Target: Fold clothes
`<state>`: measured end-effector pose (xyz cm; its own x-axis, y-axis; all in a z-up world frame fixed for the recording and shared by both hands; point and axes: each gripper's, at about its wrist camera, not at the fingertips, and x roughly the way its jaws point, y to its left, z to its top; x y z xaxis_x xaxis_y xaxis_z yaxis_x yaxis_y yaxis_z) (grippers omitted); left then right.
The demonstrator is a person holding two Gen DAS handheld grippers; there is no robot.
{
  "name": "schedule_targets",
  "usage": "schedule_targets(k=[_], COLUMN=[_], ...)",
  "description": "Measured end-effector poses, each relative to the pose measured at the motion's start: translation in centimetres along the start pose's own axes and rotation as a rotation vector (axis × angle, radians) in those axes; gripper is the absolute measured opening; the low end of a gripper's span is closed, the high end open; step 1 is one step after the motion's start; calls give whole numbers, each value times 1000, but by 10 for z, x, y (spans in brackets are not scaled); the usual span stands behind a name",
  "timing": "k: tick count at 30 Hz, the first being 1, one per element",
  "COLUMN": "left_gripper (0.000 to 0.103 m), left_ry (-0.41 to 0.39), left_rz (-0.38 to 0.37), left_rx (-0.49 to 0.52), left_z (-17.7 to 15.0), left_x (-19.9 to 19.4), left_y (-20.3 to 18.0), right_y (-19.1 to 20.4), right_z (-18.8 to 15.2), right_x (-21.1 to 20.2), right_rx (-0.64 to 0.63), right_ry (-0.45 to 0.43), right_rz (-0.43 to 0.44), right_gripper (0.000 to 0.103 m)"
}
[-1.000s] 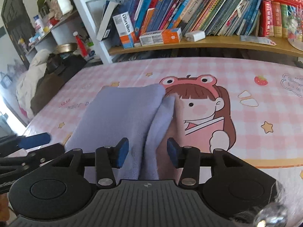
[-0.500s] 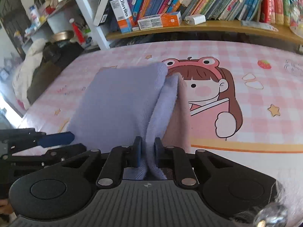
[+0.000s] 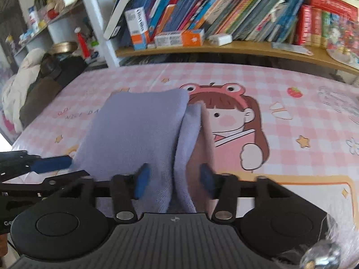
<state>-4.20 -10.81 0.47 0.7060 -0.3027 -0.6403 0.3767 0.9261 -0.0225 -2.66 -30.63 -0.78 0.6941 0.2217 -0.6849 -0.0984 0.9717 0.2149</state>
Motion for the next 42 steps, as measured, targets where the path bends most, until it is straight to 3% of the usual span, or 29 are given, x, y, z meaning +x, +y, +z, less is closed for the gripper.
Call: schedule_targets(k=[2, 5, 9, 13, 16, 18, 26, 28, 29, 32, 35, 37, 42], left_gripper=[72, 83, 83, 83, 83, 83, 80, 76, 68, 53, 50, 50, 51], left_ry=[-19, -2, 66, 149, 189, 206, 225, 234, 238, 226, 193, 187, 247], left_rz=[-7, -17, -89, -178, -212, -248, -353, -309, -285, -213, -157, -156, -228], left_rx=[-38, -138, -329, -440, -490, -521, -613, -573, -551, -453, -304, -259, -375], left_z=[1, -1, -9, -15, -19, -20, -17, -12, -10, -2, 5, 5, -9], left_x=[-5, -2, 15, 37, 51, 58, 79, 79, 78, 71, 56, 48, 50], left_y=[9, 30, 66, 84, 90, 92, 93, 83, 78, 60, 37, 30, 49], right_y=[-6, -23, -44, -53, -57, -57, -55, -50, -44, -17, 8, 10, -2], right_z=[-1, -5, -12, -15, -14, -13, -6, -4, -4, -1, 1, -1, -6], right_x=[-5, -4, 5, 15, 21, 24, 34, 36, 35, 22, 4, -1, 0], right_rx=[48, 153, 298, 372, 410, 425, 415, 397, 372, 189, 4, -21, 55], right_ry=[5, 51, 134, 189, 203, 205, 216, 219, 212, 155, 75, 84, 133], right_rz=[-6, 13, 54, 107, 148, 167, 207, 190, 175, 113, 74, 75, 96], right_gripper=[74, 75, 76, 76, 73, 63, 60, 51, 45, 33, 29, 29, 29])
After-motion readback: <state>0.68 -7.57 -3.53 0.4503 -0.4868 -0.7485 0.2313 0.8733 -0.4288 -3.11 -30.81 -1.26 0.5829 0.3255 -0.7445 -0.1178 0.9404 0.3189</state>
